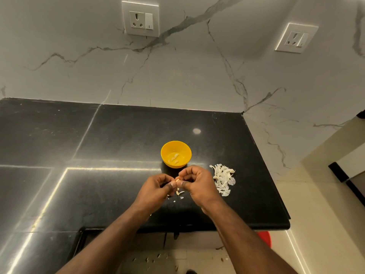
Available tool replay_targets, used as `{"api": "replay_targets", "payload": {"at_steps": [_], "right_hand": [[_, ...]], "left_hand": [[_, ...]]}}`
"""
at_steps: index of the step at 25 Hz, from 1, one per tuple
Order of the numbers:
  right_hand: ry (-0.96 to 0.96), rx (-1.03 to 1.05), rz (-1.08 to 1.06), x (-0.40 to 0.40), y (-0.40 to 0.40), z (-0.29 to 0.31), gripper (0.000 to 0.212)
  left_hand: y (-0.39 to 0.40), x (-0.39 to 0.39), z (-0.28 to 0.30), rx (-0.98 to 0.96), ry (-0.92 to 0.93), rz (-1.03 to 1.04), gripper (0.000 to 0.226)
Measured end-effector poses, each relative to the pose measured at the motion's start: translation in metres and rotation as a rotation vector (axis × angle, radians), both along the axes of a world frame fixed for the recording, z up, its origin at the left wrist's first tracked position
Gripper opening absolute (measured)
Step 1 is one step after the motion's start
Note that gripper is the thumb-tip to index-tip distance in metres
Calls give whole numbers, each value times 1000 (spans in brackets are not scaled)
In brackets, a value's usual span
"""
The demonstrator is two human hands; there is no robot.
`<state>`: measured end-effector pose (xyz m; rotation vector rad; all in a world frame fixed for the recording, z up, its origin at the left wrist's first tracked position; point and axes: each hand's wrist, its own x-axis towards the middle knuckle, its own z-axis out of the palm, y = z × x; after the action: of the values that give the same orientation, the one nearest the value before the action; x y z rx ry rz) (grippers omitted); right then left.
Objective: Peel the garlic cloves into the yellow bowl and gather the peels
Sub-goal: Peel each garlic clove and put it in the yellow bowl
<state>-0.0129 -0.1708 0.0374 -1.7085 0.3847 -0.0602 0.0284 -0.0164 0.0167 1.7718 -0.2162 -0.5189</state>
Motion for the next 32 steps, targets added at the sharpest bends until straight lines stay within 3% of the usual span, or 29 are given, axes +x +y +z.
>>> {"api": "replay_targets", "payload": {"at_steps": [10,19,25,32], "right_hand": [[41,70,91,6,3,-5,27],[171,104,67,16,16,-16,26],[158,-242,60,19,13,-33,20],[144,-562,169,15,12,-29,20]], "left_hand": [[14,-2,-1,-139,240,92,13],[30,3,-6,16,89,135,14],[41,18,-15,280,-32,99,5],[55,26,-7,470,-134,-129,9]]}}
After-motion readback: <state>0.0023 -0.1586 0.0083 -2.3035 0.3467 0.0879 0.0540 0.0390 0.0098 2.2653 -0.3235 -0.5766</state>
